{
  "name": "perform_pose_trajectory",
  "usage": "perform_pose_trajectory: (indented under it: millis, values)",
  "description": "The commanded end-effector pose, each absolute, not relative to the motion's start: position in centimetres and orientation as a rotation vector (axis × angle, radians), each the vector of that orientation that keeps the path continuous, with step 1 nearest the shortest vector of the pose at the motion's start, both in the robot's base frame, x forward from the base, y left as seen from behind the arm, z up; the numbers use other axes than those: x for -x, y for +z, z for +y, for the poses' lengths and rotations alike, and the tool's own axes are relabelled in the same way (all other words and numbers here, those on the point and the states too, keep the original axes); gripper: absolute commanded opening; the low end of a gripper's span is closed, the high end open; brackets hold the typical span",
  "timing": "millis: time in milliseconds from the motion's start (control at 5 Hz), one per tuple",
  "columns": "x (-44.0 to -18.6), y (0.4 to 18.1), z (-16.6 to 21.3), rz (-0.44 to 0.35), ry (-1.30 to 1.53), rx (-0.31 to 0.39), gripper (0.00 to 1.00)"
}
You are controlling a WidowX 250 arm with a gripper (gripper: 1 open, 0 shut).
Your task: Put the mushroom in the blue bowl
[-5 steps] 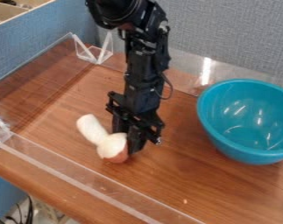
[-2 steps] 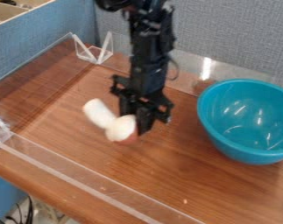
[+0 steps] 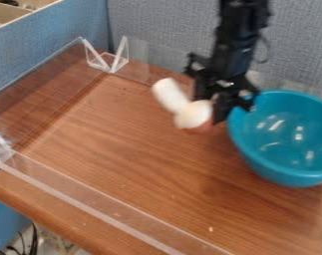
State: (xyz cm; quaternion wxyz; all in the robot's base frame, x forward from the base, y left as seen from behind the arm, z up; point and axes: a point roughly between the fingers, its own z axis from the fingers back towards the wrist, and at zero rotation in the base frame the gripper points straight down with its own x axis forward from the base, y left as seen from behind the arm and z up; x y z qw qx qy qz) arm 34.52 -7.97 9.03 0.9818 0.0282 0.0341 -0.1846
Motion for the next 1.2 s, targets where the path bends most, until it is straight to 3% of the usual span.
perform_pose_trajectory:
  millis: [0, 1000]
  values:
    - [-36.6, 11.8, -10.7, -0.002, -0.383, -0.067, 0.00]
    - [-37.5, 10.0, -14.1, -0.006, -0.459, -0.049, 0.00]
